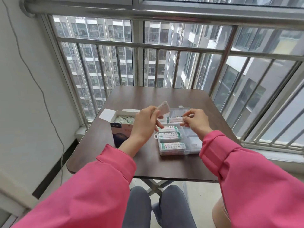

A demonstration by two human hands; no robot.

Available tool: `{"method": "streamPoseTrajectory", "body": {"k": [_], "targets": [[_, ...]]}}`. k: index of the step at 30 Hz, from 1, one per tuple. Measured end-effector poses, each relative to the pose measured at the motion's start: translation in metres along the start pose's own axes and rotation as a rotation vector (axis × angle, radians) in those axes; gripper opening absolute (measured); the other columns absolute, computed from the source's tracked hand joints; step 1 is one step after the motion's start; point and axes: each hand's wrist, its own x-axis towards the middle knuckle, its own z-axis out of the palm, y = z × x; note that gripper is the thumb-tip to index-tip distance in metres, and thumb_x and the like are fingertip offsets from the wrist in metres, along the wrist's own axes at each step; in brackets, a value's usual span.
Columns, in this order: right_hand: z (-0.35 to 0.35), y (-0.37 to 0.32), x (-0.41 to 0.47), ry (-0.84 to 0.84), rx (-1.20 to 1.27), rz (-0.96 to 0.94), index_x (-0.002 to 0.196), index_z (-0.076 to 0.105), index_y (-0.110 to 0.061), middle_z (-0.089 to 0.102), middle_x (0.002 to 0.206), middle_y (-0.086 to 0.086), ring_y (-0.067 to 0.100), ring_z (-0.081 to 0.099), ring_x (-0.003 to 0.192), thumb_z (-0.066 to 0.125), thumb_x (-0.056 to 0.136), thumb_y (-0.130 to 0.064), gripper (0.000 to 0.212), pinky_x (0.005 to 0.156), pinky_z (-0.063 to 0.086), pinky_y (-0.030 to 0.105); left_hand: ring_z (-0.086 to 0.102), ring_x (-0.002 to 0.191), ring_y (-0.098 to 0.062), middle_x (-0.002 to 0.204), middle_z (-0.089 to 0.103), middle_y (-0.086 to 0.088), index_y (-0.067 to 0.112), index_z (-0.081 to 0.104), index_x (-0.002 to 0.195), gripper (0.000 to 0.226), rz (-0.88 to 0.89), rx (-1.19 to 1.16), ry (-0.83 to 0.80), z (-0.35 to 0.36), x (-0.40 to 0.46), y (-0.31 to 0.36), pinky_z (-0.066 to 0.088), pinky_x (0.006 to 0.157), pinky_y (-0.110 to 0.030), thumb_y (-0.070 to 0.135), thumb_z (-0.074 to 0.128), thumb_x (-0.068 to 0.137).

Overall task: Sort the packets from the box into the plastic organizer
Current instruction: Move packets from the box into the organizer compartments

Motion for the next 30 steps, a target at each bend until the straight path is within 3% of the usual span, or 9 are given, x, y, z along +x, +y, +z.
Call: {"method": "streamPoseTrajectory", "body": {"k": [3, 6, 10, 12, 16, 25, 30], "targets": [[0.011, 0.003, 0.01, -0.066, -0.104, 0.031, 0.081, 0.063, -0.002, 0.063, 0.068, 0.012, 0.007, 0.06, 0.045, 0.058, 0.085, 0.006, 0.011, 0.053, 0.051, 0.016, 0.063, 0.048, -0.01, 0.08, 0.067, -0.008, 0.001, 0.06, 0.101, 0.018, -0.073, -0.084, 0.001, 0.0, 0.005, -0.003, 0.047, 0.043, -0.019, 0.01, 0.044, 0.099], [0.025, 0.006, 0.018, -0.147, -0.224, 0.028, 0.084, 0.067, -0.002, 0.064, 0.065, 0.006, 0.004, 0.059, 0.043, 0.061, 0.085, 0.001, 0.007, 0.057, 0.049, 0.016, 0.063, 0.046, -0.009, 0.083, 0.066, -0.012, 0.001, 0.059, 0.101, 0.018, -0.128, -0.123, -0.004, 0.0, 0.008, -0.006, 0.046, 0.041, -0.017, 0.009, 0.044, 0.099], [0.036, 0.005, 0.02, -0.168, -0.412, -0.037, 0.084, 0.072, -0.01, 0.069, 0.084, 0.007, 0.018, 0.064, 0.083, 0.065, 0.082, -0.005, 0.009, 0.085, 0.051, 0.033, 0.063, 0.045, -0.009, 0.086, 0.064, -0.016, -0.002, 0.059, 0.102, 0.02, -0.187, -0.164, -0.036, 0.002, 0.01, -0.009, 0.048, 0.043, -0.017, 0.008, 0.042, 0.099], [0.038, 0.004, 0.018, -0.15, -0.479, -0.057, 0.08, 0.07, -0.016, 0.07, 0.093, 0.008, 0.022, 0.064, 0.094, 0.066, 0.082, -0.007, 0.011, 0.086, 0.05, 0.032, 0.064, 0.046, -0.009, 0.088, 0.064, -0.017, -0.001, 0.058, 0.102, 0.019, -0.216, -0.188, -0.04, 0.004, 0.011, -0.012, 0.05, 0.045, -0.017, 0.008, 0.042, 0.099], [0.038, 0.004, 0.017, -0.129, -0.621, -0.088, 0.09, 0.071, -0.018, 0.068, 0.103, 0.005, 0.022, 0.06, 0.103, 0.063, 0.085, -0.01, 0.012, 0.082, 0.046, 0.031, 0.065, 0.047, -0.011, 0.091, 0.064, -0.02, 0.001, 0.057, 0.099, 0.017, -0.265, -0.259, -0.04, 0.005, 0.012, -0.016, 0.053, 0.048, -0.018, 0.008, 0.042, 0.099], [0.043, 0.007, 0.023, -0.206, -0.76, -0.185, 0.087, 0.07, -0.022, 0.069, 0.102, 0.005, 0.025, 0.061, 0.103, 0.063, 0.083, -0.012, 0.013, 0.082, 0.048, 0.035, 0.064, 0.046, -0.008, 0.08, 0.065, -0.013, -0.003, 0.056, 0.106, 0.02, -0.327, -0.34, -0.012, 0.003, 0.013, -0.013, 0.052, 0.048, -0.015, 0.008, 0.041, 0.1], [0.03, 0.009, 0.025, -0.21, -0.676, -0.275, 0.091, 0.072, -0.017, 0.068, 0.106, 0.002, 0.02, 0.06, 0.103, 0.063, 0.086, -0.014, 0.011, 0.089, 0.045, 0.033, 0.065, 0.048, -0.009, 0.078, 0.064, -0.014, -0.005, 0.054, 0.106, 0.018, -0.35, -0.393, -0.029, 0.0, 0.011, -0.009, 0.055, 0.053, -0.016, 0.005, 0.042, 0.099]]}}
